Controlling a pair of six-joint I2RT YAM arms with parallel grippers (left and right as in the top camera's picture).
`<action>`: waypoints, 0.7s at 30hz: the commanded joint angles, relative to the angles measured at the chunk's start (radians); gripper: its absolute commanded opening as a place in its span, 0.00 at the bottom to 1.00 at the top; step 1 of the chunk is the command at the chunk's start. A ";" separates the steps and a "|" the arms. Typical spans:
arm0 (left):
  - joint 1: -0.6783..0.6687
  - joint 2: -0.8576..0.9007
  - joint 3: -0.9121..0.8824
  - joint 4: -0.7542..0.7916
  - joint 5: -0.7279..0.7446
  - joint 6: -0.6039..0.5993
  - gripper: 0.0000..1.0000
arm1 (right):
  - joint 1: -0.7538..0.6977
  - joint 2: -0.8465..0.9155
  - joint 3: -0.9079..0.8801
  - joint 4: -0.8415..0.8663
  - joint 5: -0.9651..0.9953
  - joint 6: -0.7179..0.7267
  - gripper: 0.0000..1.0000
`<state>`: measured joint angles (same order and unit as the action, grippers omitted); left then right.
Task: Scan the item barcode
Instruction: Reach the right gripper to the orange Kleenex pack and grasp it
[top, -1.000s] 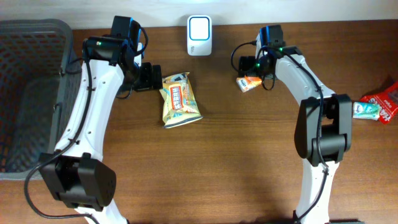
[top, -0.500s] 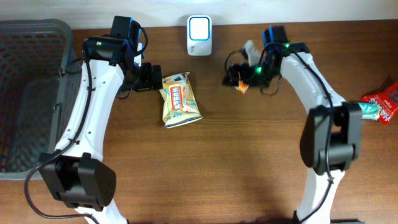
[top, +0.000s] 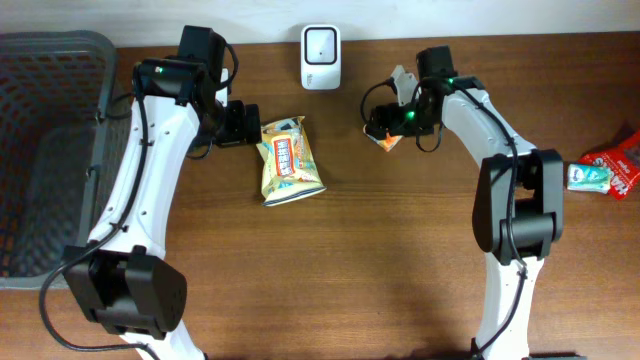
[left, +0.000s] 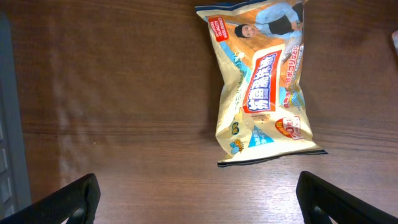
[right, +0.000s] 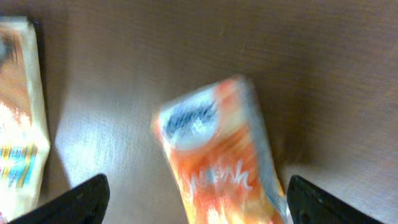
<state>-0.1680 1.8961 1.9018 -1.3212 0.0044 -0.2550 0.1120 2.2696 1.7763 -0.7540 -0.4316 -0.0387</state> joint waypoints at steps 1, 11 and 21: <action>0.001 -0.002 0.000 0.000 0.008 -0.010 0.99 | -0.001 -0.012 -0.002 -0.092 -0.122 -0.010 0.91; 0.001 -0.002 0.000 0.000 0.007 -0.010 0.99 | -0.006 -0.060 0.060 -0.140 0.147 0.055 0.87; 0.001 -0.002 0.000 0.000 0.007 -0.010 0.99 | -0.048 -0.025 0.056 -0.093 0.039 0.205 0.64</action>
<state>-0.1680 1.8961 1.9018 -1.3209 0.0044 -0.2550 0.0494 2.2482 1.8160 -0.8593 -0.3523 0.1547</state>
